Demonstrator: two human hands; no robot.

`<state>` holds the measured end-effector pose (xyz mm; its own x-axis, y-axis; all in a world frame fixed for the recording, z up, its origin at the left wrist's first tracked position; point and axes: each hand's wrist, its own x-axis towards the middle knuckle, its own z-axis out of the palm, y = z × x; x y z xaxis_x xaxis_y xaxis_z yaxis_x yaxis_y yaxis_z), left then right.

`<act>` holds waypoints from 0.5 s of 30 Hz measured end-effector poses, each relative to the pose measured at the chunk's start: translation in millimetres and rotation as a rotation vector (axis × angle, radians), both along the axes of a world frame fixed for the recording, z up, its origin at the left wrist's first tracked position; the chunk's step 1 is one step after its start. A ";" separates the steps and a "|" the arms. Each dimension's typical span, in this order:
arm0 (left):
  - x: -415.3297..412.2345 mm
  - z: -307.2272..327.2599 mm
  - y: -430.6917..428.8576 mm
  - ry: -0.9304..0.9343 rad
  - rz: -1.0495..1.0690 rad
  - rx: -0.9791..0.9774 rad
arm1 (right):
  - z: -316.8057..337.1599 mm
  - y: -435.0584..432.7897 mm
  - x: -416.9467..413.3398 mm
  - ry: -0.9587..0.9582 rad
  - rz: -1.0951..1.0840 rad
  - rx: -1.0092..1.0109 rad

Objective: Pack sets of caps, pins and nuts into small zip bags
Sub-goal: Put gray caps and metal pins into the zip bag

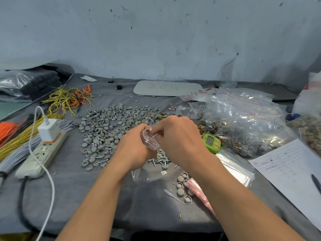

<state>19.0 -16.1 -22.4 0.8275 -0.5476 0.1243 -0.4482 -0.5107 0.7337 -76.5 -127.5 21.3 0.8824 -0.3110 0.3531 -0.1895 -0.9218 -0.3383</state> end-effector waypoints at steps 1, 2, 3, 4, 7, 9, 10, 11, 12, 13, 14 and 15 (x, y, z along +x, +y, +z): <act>0.4 0.2 1.0 0.021 -0.014 -0.018 | -0.8 0.0 2.1 -0.017 0.012 0.048; 1.1 -0.2 2.8 0.060 -0.027 -0.058 | -1.3 -0.5 3.4 -0.047 0.022 0.107; 2.9 -1.7 5.2 0.105 -0.035 -0.109 | -1.2 -2.1 3.8 -0.093 0.027 0.170; 4.7 -2.8 7.7 0.144 -0.041 -0.156 | -0.6 -5.0 3.3 -0.143 0.020 0.229; 11.0 -5.9 14.6 0.221 -0.037 -0.257 | 1.1 -21.3 0.5 -0.216 -0.060 0.310; 14.9 -6.9 17.0 0.302 -0.025 -0.338 | -1.0 -34.5 -1.0 -0.120 -0.107 0.254; 16.0 -6.5 17.6 0.335 -0.027 -0.380 | -3.8 -40.2 -1.3 -0.023 -0.122 0.207; 16.7 -5.9 17.8 0.356 -0.028 -0.420 | -7.5 -44.9 -1.9 0.095 -0.120 0.151; 16.9 -4.7 17.6 0.371 -0.022 -0.458 | -12.0 -48.7 -2.4 0.221 -0.097 0.094; 16.7 -3.3 17.3 0.383 -0.008 -0.493 | -17.1 -51.4 -2.8 0.341 -0.059 0.047; 16.4 -2.3 16.4 0.384 0.009 -0.517 | -21.9 -52.9 -3.3 0.449 -0.011 0.011; 16.4 -2.2 15.7 0.377 0.024 -0.532 | -25.6 -53.0 -3.8 0.541 0.039 -0.024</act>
